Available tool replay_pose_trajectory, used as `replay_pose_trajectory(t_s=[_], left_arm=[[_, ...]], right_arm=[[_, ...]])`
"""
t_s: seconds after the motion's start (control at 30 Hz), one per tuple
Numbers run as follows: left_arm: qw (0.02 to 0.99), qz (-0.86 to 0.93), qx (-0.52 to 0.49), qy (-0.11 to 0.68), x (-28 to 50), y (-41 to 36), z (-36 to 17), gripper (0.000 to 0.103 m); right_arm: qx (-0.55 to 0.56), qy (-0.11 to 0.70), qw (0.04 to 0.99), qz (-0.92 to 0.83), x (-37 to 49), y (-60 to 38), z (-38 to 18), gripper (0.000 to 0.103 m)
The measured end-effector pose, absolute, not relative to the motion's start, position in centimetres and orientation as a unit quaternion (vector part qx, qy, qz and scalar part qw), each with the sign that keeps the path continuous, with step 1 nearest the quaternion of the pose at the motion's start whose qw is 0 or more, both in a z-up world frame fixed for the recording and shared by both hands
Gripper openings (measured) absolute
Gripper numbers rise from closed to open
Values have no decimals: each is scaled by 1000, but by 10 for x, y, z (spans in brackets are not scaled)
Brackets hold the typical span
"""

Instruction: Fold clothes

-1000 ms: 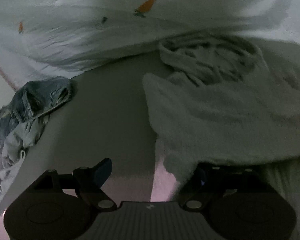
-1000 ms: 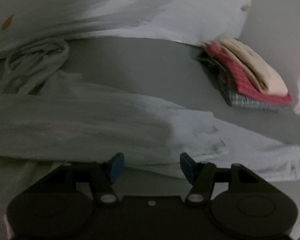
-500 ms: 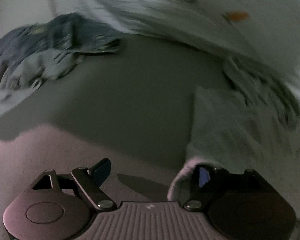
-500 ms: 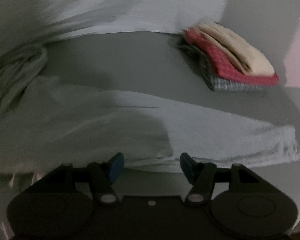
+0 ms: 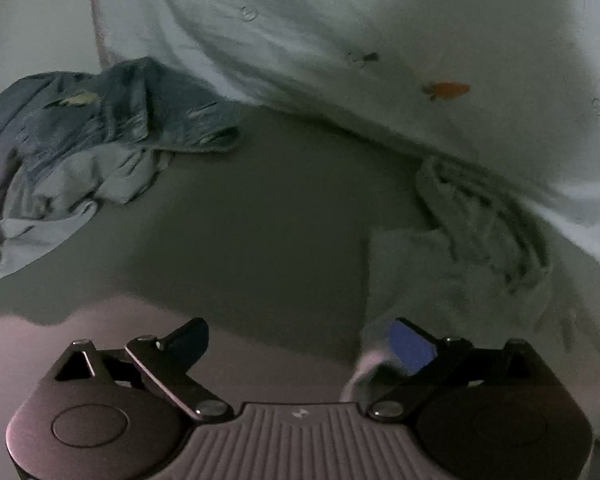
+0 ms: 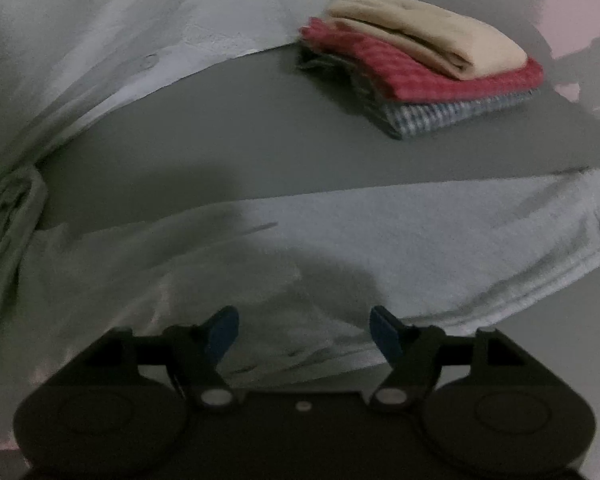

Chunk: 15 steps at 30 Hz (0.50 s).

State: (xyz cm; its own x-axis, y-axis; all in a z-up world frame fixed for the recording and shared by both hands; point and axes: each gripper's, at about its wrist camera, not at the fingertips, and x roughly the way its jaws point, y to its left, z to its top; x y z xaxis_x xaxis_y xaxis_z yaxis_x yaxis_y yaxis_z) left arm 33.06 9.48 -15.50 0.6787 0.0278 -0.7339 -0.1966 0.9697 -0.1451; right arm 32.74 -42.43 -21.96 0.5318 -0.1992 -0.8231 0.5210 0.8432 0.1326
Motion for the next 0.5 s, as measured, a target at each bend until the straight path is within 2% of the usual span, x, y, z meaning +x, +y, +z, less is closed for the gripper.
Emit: replay_pose_trajectory(t_s=[0.03,0.07,0.13,0.2,0.33,0.5], left_arm=[[912,61,-97,394,334,88,-155,98],[914,57,-76,395,340,74,-158,98],[916,51,-33,396,353,46,-164,98],[917,63,27,393,363,16,-172,98],[922,25,107,372,375,-28,-190,98],[905,30,62,421,397,-19,-216,98]], right_arm=[[181,435,858,-204,329,-421,-220,69],[177,437,860,-196,331,-418,-220,60],[157,446,860,-191,335,-412,-220,48],[134,451,861,-191,337,-407,-219,16],[119,428,874,-195,332,-403,-199,13],[115,382,898,-185,334,-388,-156,12]])
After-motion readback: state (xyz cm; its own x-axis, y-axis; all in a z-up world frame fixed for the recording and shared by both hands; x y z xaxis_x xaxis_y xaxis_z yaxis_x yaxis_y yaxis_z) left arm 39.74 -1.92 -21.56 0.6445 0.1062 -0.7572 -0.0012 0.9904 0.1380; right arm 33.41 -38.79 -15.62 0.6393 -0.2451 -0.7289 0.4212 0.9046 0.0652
